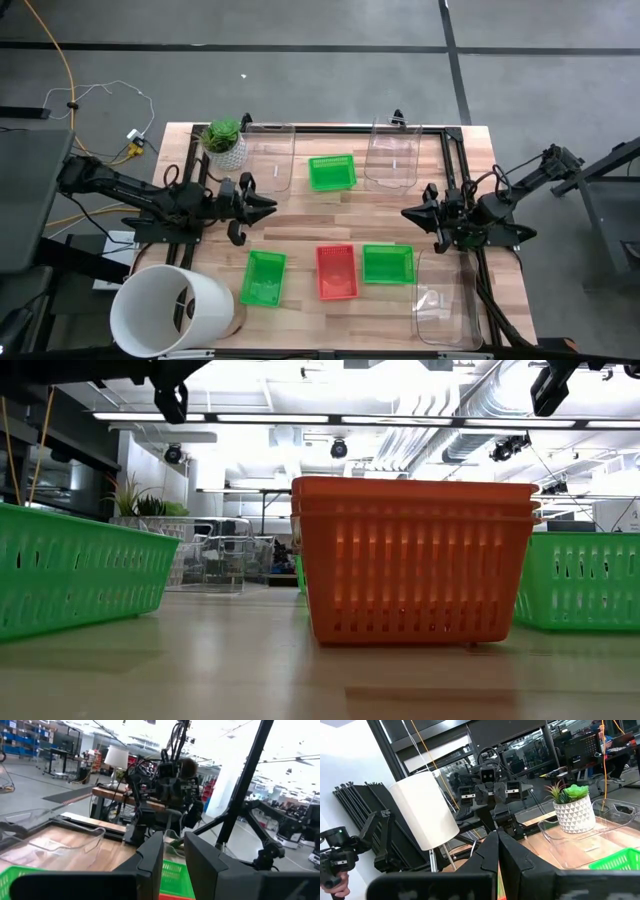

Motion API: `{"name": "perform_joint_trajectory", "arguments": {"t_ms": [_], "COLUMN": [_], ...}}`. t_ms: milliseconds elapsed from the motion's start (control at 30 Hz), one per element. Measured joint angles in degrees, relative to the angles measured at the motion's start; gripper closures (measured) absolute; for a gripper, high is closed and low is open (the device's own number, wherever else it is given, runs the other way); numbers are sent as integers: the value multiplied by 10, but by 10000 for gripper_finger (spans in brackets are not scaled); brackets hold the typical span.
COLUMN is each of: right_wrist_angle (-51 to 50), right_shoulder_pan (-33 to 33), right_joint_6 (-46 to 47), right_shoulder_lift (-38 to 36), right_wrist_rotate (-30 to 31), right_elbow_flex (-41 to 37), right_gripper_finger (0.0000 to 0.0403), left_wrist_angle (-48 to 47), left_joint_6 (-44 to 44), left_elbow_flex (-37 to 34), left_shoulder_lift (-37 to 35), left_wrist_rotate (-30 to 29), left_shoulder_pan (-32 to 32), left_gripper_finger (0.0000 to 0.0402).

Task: Stack baskets by color
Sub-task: Stack the top center green bin on the bottom right green bin

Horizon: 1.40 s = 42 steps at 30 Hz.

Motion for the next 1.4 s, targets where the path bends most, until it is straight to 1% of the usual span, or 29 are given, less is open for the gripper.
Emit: {"name": "perform_joint_trajectory", "arguments": {"t_ms": [500, 767, 967, 1067, 1167, 1233, 1300, 1400], "right_wrist_angle": [1, 39, 79, 114, 101, 68, 8, -119], "right_shoulder_pan": [0, 0, -1, -17, -50, -77, -106, -150], "right_joint_6": [6, 5, 4, 15, 30, 27, 20, 15], "right_shoulder_lift": [0, 0, 17, 41, 80, 114, 150, 207], "right_wrist_rotate": [4, 5, 49, 54, 42, 16, -10, -38], "right_elbow_flex": [0, 0, 0, 2, 39, 80, 131, 221], "right_gripper_finger": [403, 403, 403, 403, 403, 403, 403, 403], "left_wrist_angle": [0, 0, 0, -17, -54, -65, -69, -68], "left_joint_6": [0, 0, 1, 2, 24, 41, 52, 55], "left_elbow_flex": [0, 0, 0, 13, 35, 47, 53, 57], "left_shoulder_lift": [0, 0, 1, 12, 26, 35, 38, 39], "left_wrist_rotate": [-3, 1, -10, -10, -9, -9, -9, -9], "left_shoulder_pan": [0, 0, 0, 0, 0, 0, 0, 0], "left_gripper_finger": [335, 335, 335, 335, 335, 335, 335, 335]}}
